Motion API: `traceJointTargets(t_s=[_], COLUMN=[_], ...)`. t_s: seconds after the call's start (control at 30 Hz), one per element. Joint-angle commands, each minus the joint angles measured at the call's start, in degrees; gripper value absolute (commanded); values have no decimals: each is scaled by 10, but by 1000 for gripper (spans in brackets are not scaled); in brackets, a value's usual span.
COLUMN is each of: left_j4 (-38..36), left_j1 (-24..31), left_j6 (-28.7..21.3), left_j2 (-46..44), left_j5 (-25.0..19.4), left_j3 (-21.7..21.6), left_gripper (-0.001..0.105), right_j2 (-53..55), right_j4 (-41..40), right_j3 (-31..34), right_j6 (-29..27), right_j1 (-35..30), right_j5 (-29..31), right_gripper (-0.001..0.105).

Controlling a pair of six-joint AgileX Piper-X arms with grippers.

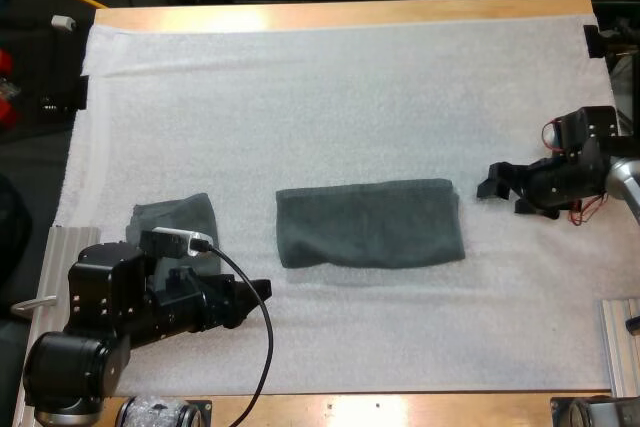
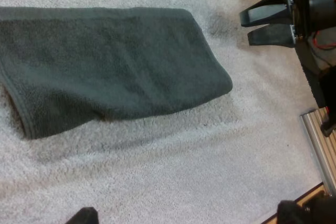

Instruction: Pick towel from pile, fold and stack

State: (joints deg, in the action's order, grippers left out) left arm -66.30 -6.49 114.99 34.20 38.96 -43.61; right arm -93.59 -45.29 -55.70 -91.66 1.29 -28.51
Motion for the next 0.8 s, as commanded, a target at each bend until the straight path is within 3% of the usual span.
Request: traceJointTargets(t_s=[0.0, 0.47, 0.77], left_j4=[-3, -8, -28], left_j1=[0, 0, 0], left_j6=[0, 0, -18], left_j2=[-2, -2, -2], left_j5=[7, 7, 7], left_j3=[-4, -4, -4], left_gripper=[64, 64, 64], right_j2=[-4, -22, -22], right_j4=[15, 171, 195], right_j3=[5, 73, 85], right_j6=[-7, 116, 171], right_j1=[3, 94, 131], right_j5=[-17, -53, -47], right_gripper=[71, 71, 69])
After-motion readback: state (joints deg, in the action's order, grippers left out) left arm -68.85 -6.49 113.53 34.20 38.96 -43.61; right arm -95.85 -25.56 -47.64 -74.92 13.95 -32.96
